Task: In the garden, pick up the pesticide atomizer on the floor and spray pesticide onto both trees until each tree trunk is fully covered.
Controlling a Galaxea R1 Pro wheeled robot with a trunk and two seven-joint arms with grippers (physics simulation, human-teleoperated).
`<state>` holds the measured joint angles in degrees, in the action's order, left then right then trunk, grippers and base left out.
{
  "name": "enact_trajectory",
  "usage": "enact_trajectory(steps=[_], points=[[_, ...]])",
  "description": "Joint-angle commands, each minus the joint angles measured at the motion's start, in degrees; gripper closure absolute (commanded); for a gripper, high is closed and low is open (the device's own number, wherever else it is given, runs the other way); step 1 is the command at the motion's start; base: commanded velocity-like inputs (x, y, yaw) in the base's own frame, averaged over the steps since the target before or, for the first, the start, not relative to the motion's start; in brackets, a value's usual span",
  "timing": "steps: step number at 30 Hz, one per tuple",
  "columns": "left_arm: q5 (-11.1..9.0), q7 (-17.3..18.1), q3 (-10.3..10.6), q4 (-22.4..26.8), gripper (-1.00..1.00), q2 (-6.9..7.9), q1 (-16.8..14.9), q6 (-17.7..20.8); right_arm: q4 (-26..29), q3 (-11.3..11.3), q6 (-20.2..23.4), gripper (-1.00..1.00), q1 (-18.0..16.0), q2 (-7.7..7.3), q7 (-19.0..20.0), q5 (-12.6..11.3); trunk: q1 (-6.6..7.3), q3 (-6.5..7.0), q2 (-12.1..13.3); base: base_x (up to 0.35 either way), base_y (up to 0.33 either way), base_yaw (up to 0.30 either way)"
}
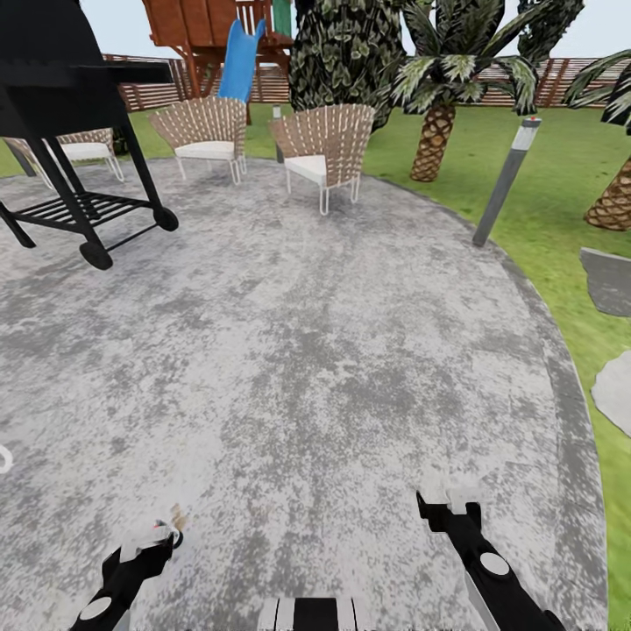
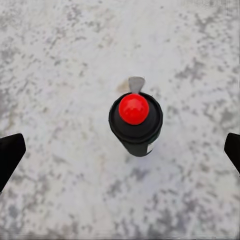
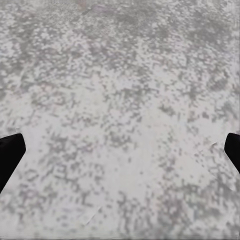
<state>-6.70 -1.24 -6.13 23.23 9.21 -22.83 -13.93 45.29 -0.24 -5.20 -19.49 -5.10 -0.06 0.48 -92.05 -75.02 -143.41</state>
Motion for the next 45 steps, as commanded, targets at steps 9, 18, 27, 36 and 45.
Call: enact_trajectory(steps=[9,18,27,36,45], points=[[-0.08,0.00,0.41,0.10,-1.00,-0.10,-0.13,-2.99,-0.03,-0.10,-0.17,-1.00,-0.02,-0.06,-0.03,0.05,-0.22,-2.79,-0.14,0.000,0.000,-0.001],[0.02,0.01,0.42,0.23,-1.00,-0.03,-0.20,-3.46,-0.03,-0.11,-0.17,-1.00,-0.02,-0.09,-0.03,0.05,-0.35,-4.60,-0.20,0.000,0.000,-0.130],[0.02,-0.02,0.42,0.24,-1.00,0.01,-0.20,-3.47,-0.03,-0.11,-0.17,-1.00,-0.02,-0.09,-0.03,0.05,-0.50,-6.23,-0.28,0.000,0.000,-0.082],[0.02,-0.04,0.42,0.24,-1.00,0.02,-0.20,-3.47,0.43,0.05,-0.49,-1.00,-0.02,-0.09,-0.09,0.05,-0.53,-6.88,-0.30,0.000,0.000,-0.123],[0.02,-0.03,0.42,0.15,-1.00,0.02,-0.20,-3.47,0.88,0.15,-9.54,-1.00,0.14,-0.13,-0.02,0.13,-0.53,-6.91,-0.30,0.000,0.000,-0.009]])
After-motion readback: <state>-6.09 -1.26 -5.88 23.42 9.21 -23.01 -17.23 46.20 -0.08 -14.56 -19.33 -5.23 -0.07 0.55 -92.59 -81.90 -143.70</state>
